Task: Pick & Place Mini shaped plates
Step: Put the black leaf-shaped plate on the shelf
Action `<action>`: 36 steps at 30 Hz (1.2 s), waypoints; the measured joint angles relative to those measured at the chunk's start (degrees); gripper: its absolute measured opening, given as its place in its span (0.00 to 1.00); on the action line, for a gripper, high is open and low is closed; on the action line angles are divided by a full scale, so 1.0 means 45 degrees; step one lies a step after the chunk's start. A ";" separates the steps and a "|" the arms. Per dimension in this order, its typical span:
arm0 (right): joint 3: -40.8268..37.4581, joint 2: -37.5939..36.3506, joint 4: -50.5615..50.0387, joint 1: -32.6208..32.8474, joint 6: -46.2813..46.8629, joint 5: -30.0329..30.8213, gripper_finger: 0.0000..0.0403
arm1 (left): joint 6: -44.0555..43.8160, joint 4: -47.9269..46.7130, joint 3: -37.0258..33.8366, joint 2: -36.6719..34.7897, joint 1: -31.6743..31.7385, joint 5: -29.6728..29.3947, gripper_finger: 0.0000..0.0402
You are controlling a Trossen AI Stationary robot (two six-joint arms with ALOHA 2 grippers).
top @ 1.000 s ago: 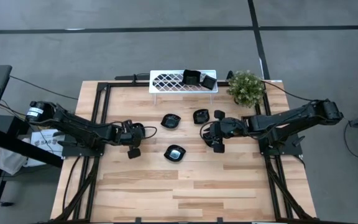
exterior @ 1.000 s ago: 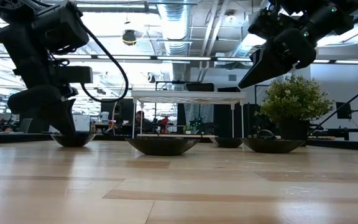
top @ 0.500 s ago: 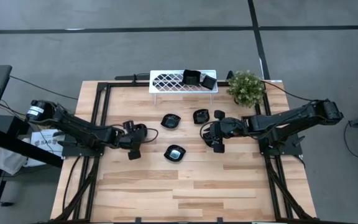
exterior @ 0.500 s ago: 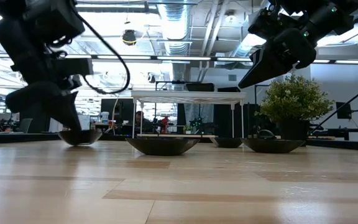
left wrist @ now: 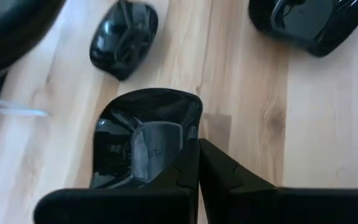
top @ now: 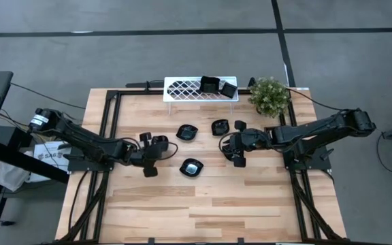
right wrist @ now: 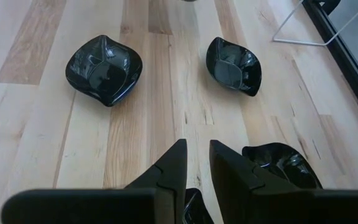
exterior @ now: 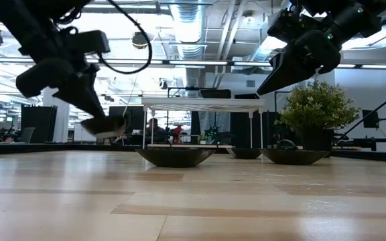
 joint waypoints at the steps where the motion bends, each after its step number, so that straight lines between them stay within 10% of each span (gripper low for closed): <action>1: 0.0000 0.0000 0.0000 0.0000 0.0000 0.0002 0.16 | 0.0184 0.0004 0.0092 0.0000 -0.0040 -0.0098 0.01; 36: 0.0000 0.0000 0.0000 0.0000 0.0000 0.0006 0.16 | 0.9359 0.0109 0.3672 0.0000 0.3985 -0.0848 0.01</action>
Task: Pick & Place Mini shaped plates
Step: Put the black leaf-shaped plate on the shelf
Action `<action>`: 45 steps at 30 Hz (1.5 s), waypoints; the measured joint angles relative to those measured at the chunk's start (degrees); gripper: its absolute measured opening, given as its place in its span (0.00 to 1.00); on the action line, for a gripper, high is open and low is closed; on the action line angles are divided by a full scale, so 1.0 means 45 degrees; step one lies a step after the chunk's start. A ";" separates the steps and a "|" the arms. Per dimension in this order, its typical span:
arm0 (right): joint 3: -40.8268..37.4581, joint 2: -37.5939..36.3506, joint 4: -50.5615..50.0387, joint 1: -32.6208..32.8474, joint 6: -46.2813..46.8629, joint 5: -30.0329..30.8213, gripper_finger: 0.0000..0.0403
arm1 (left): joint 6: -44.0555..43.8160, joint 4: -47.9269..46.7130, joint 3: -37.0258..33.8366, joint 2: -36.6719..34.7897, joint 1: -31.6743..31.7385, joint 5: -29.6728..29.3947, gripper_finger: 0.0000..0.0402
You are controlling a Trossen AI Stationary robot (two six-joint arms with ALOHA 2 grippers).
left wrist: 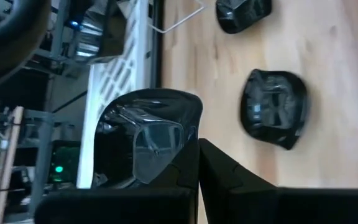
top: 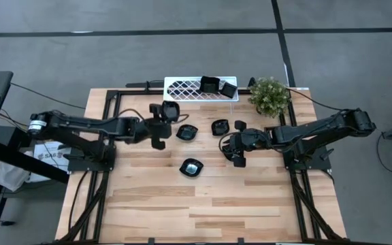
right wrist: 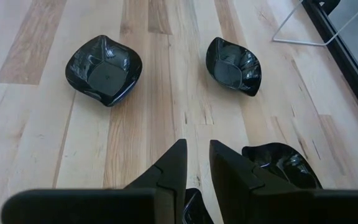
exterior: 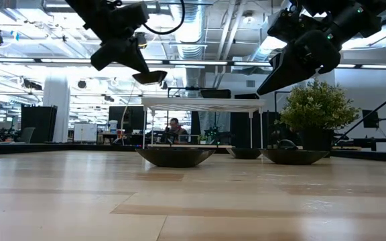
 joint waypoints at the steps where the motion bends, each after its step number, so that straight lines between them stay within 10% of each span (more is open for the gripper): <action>1: 0.0000 0.0000 0.0000 0.0000 -0.0004 -0.0002 0.16 | 0.0252 0.0016 0.0097 0.0000 0.0188 0.0033 0.01; 27: 0.0010 0.0000 0.0102 -0.0005 -0.0141 0.0001 0.16 | 0.5106 0.2215 0.2382 0.2972 0.3710 0.2427 0.01; 45: 0.0010 0.0000 -0.0024 -0.0005 -0.0102 0.0001 0.16 | 0.4509 0.2888 0.2392 0.3322 0.5204 0.4542 0.01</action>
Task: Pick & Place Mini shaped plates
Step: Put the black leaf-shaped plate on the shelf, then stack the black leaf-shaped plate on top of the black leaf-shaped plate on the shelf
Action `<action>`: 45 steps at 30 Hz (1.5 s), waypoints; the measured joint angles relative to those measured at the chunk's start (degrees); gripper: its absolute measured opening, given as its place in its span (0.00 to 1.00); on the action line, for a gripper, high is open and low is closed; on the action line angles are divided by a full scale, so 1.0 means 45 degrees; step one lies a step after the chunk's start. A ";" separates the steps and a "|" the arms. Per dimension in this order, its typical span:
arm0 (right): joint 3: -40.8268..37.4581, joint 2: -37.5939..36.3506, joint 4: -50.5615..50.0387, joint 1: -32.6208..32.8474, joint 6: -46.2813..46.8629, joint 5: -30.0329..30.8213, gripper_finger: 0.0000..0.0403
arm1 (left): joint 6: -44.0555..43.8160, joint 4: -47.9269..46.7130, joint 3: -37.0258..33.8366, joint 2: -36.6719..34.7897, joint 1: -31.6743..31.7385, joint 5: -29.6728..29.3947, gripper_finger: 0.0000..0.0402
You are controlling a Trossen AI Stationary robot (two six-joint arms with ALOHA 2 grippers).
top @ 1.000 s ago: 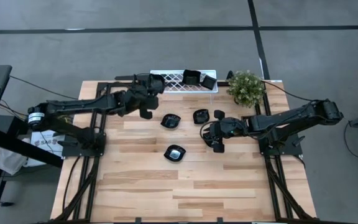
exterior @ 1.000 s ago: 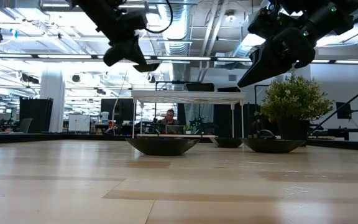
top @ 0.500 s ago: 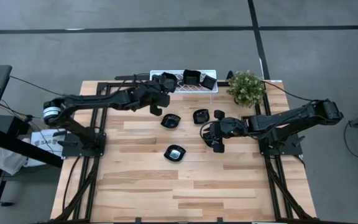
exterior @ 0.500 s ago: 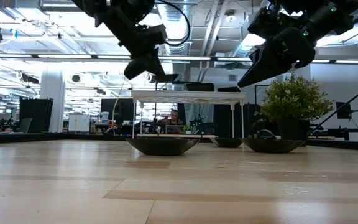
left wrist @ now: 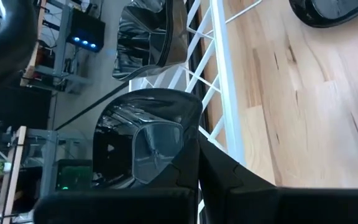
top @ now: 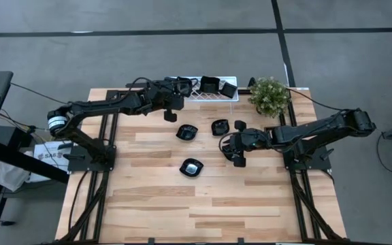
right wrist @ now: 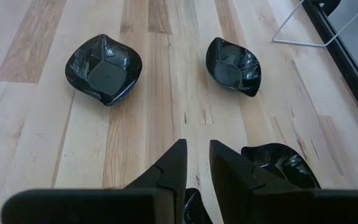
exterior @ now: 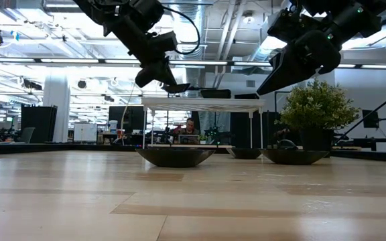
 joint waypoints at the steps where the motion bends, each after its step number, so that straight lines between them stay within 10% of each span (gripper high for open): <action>1: 0.0000 0.0000 0.0000 0.0000 0.0000 0.0000 0.16 | -0.0013 0.0001 0.0000 0.0000 0.0016 0.0012 0.01; 45: -0.0005 0.0000 0.0028 0.0000 0.0102 -0.0021 0.16 | -0.1197 0.1446 -0.1083 0.0228 0.0483 0.0554 0.05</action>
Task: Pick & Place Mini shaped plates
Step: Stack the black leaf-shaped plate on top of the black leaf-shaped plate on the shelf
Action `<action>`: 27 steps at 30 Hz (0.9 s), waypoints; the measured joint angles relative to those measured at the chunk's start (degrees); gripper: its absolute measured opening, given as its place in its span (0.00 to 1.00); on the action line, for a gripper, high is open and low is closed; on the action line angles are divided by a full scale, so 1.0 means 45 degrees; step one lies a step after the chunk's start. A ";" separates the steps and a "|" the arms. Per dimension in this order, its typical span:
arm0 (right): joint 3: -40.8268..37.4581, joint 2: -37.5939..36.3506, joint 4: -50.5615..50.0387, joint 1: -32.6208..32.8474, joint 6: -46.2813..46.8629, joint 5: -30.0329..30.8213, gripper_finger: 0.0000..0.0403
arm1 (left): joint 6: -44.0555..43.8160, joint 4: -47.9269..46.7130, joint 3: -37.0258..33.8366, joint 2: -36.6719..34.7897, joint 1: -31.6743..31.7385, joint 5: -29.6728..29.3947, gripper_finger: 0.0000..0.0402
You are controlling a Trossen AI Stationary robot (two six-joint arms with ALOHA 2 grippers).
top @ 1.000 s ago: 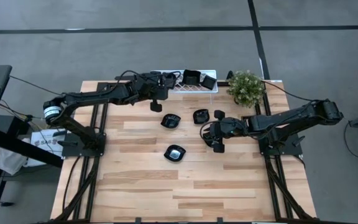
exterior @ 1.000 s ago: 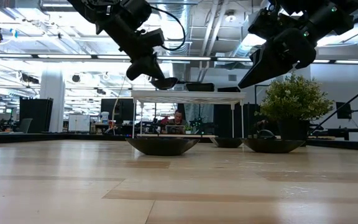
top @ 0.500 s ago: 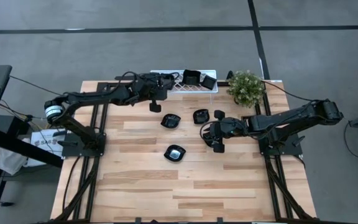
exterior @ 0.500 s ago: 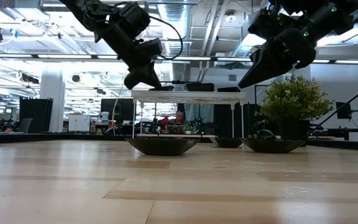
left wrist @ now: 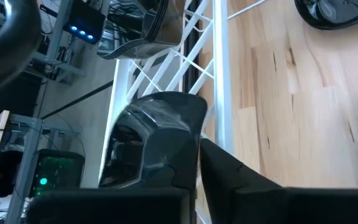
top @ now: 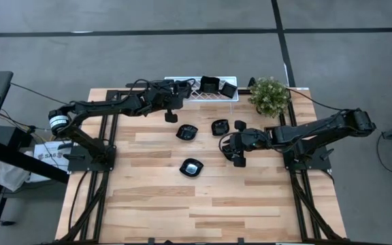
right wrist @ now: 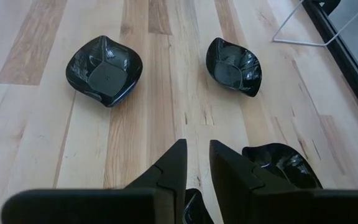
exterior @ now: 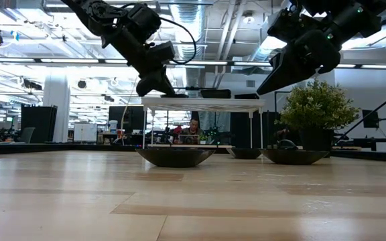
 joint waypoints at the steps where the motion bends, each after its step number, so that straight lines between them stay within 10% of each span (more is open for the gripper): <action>1: 0.0004 0.0000 0.0001 0.0000 0.0000 -0.0004 0.16 | 0.0000 -0.0002 0.0000 0.0000 0.0000 0.0000 0.07; 20: 0.0000 0.0000 -0.0007 0.0000 0.0005 0.0001 0.16 | -0.0743 -0.0143 0.0000 -0.1105 -0.0469 -0.0588 0.32; 27: -0.0005 0.0000 -0.0779 0.0078 0.0237 -0.0009 0.16 | -0.4598 -0.2100 -0.0066 -0.3272 -0.1459 0.0199 0.32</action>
